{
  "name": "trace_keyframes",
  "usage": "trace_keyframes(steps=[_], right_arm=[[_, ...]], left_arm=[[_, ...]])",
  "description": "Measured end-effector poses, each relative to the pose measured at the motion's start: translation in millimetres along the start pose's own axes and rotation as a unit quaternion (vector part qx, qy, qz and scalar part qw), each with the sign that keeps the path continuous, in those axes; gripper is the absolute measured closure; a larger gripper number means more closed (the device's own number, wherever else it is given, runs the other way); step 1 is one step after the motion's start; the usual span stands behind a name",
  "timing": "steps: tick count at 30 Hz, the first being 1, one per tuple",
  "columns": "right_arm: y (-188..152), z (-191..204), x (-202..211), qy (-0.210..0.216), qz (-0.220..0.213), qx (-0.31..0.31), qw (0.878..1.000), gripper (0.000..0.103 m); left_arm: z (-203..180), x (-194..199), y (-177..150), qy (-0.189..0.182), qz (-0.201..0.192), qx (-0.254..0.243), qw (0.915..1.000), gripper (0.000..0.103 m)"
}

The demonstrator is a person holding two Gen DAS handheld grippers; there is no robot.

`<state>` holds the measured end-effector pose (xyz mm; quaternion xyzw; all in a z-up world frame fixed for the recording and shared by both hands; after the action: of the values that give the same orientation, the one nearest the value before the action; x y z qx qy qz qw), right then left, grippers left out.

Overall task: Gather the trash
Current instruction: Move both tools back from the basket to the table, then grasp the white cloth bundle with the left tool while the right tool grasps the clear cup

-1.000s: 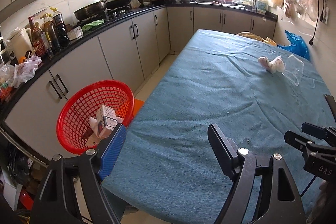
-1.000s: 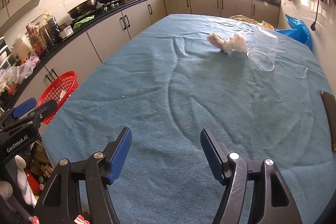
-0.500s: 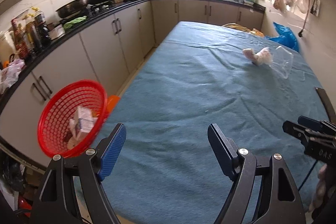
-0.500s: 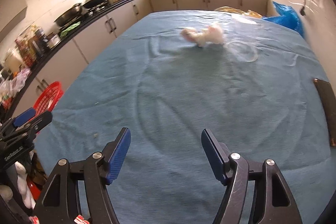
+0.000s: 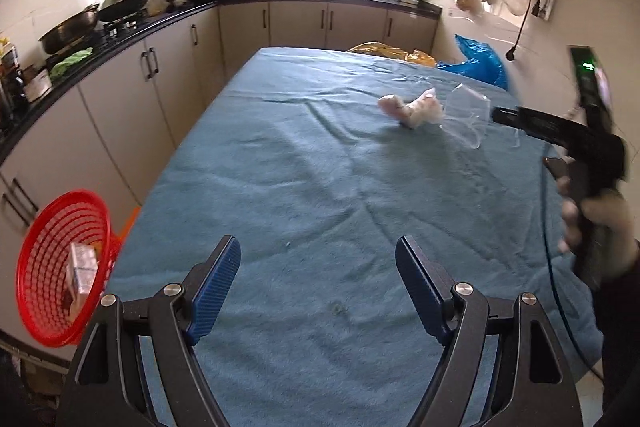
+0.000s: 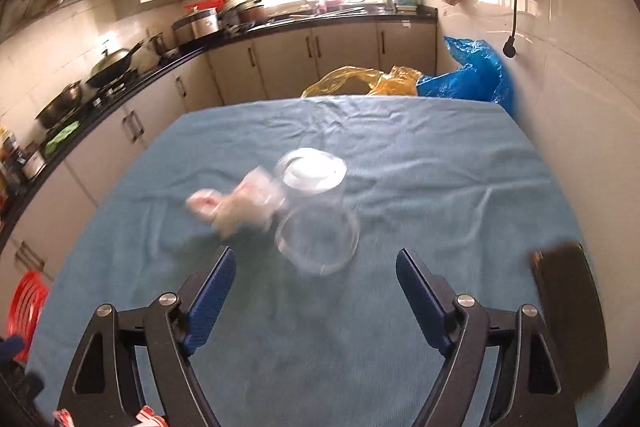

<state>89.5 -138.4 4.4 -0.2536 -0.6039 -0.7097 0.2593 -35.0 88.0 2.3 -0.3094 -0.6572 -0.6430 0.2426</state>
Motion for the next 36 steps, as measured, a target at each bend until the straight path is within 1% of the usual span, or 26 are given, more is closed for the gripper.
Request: trace_keyframes(steps=[4, 7, 9, 10, 11, 12, 14, 19, 20, 23, 27, 32, 36], right_arm=[[14.6, 0.5, -36.2, 0.016, 0.011, -0.022, 1.0, 0.017], [22.1, 3.5, -62.0, 0.018, 0.013, -0.03, 0.999, 0.017], [24.9, 3.4, -73.2, 0.012, 0.014, -0.034, 0.999, 0.017], [25.7, 2.7, -77.3, 0.012, 0.013, -0.037, 0.999, 0.018], [26.0, 1.6, -80.4, 0.012, 0.014, -0.04, 0.999, 0.03], [25.6, 0.9, -82.5, 0.019, 0.017, -0.046, 0.999, 0.051], [23.8, 0.8, -86.0, 0.032, 0.028, -0.056, 0.998, 0.054], [22.5, -4.4, -68.3, 0.041, 0.022, -0.06, 0.997, 0.062], [21.3, -6.0, -62.3, 0.044, 0.023, -0.065, 0.997, 0.067], [12.6, -8.5, -40.3, 0.054, 0.028, -0.07, 0.996, 0.067], [-7.2, -8.4, -15.9, 0.055, 0.025, -0.048, 0.997, 0.067], [-20.6, -13.6, -13.6, 0.076, 0.022, -0.067, 0.995, 0.066], [-21.5, -18.2, -18.1, 0.088, 0.027, -0.079, 0.993, 0.066]], left_arm=[[-5.6, -11.9, 20.3, -0.017, -0.002, 0.002, 0.9999, 0.024], [-10.6, -25.7, 40.0, -0.03, -0.007, 0.01, 0.9995, 0.024], [-16.0, -37.7, 53.4, -0.039, -0.009, 0.013, 0.9991, 0.024], [-20.8, -46.4, 62.0, -0.049, -0.009, 0.014, 0.9987, 0.024], [-24.4, -53.2, 67.6, -0.055, -0.007, 0.016, 0.9983, 0.024], [-28.1, -60.1, 73.5, -0.061, -0.006, 0.017, 0.998, 0.024], [-36.6, -76.3, 83.1, -0.073, 0.0, 0.018, 0.9972, 0.024], [-59.8, -118.7, 104.2, -0.104, 0.024, 0.028, 0.9939, 0.024], [-65.1, -131.2, 110.8, -0.108, 0.03, 0.033, 0.9931, 0.024], [-75.6, -155.0, 124.4, -0.123, 0.037, 0.047, 0.9906, 0.024], [-86.4, -187.1, 139.6, -0.141, 0.048, 0.069, 0.9865, 0.024], [-102.1, -217.5, 141.1, -0.172, 0.085, 0.083, 0.9779, 0.024], [-118.9, -221.8, 134.6, -0.194, 0.099, 0.085, 0.9723, 0.025]])
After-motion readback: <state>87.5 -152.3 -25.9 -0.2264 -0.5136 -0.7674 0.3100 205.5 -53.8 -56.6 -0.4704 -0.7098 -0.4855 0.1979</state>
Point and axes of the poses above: each gripper's, at about its wrist camera, not at the fingertips, and x roughly against the way its jaws point, z to its left, y to its top, the point moved 10 cm from there along -x, roughly the way its jaws point
